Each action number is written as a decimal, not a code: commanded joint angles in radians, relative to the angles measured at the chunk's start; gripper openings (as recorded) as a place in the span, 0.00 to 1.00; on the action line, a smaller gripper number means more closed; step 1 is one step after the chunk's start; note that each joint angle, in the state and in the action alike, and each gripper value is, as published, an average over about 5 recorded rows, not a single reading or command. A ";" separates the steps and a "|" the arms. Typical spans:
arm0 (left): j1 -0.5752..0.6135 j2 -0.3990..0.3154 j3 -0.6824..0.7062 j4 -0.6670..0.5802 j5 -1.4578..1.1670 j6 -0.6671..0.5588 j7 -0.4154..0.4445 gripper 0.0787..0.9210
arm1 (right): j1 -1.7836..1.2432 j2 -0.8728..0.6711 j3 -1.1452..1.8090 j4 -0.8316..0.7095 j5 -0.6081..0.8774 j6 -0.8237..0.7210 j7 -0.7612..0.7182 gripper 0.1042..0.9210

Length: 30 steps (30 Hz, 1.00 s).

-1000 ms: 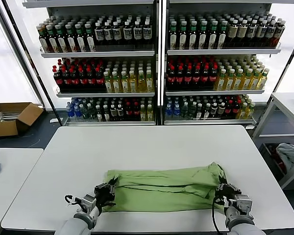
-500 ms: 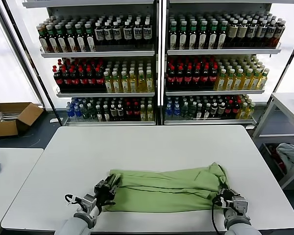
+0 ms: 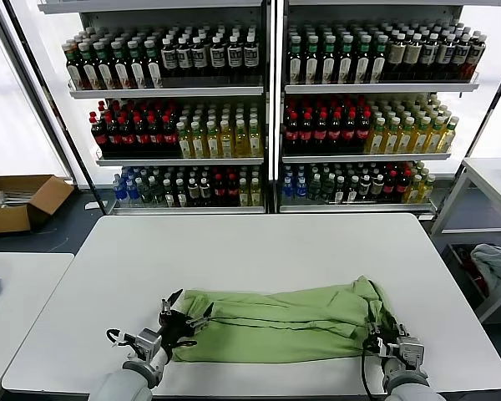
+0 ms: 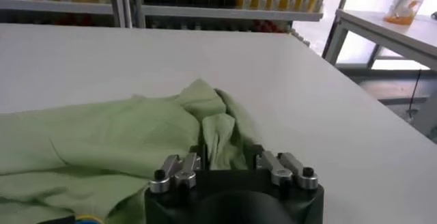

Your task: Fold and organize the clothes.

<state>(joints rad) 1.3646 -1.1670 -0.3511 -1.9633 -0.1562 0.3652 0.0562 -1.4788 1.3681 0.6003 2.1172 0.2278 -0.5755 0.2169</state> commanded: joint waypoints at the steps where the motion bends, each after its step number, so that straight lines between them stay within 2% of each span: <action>1: 0.008 -0.030 -0.017 -0.074 -0.029 0.025 -0.038 0.88 | -0.001 -0.003 0.020 0.179 0.037 -0.001 0.002 0.58; 7: 0.030 -0.081 -0.030 -0.053 -0.077 0.079 -0.102 0.88 | 0.003 -0.010 0.047 0.255 0.083 0.006 0.017 0.79; 10: 0.041 -0.092 -0.032 -0.050 -0.092 0.102 -0.118 0.88 | 0.010 -0.022 0.060 0.269 0.107 0.005 0.024 0.86; 22: 0.085 -0.119 -0.047 -0.038 -0.147 0.146 -0.152 0.86 | 0.018 -0.042 0.060 0.265 0.129 0.004 0.037 0.88; 26: 0.097 -0.121 -0.055 -0.035 -0.159 0.146 -0.150 0.77 | 0.014 -0.039 0.051 0.270 0.127 0.005 0.037 0.88; 30: 0.101 -0.126 -0.061 -0.022 -0.165 0.145 -0.148 0.63 | 0.013 -0.039 0.050 0.276 0.127 0.005 0.037 0.88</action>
<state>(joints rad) 1.4513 -1.2816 -0.4082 -1.9920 -0.2982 0.4938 -0.0779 -1.4672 1.3318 0.6482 2.3748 0.3454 -0.5721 0.2517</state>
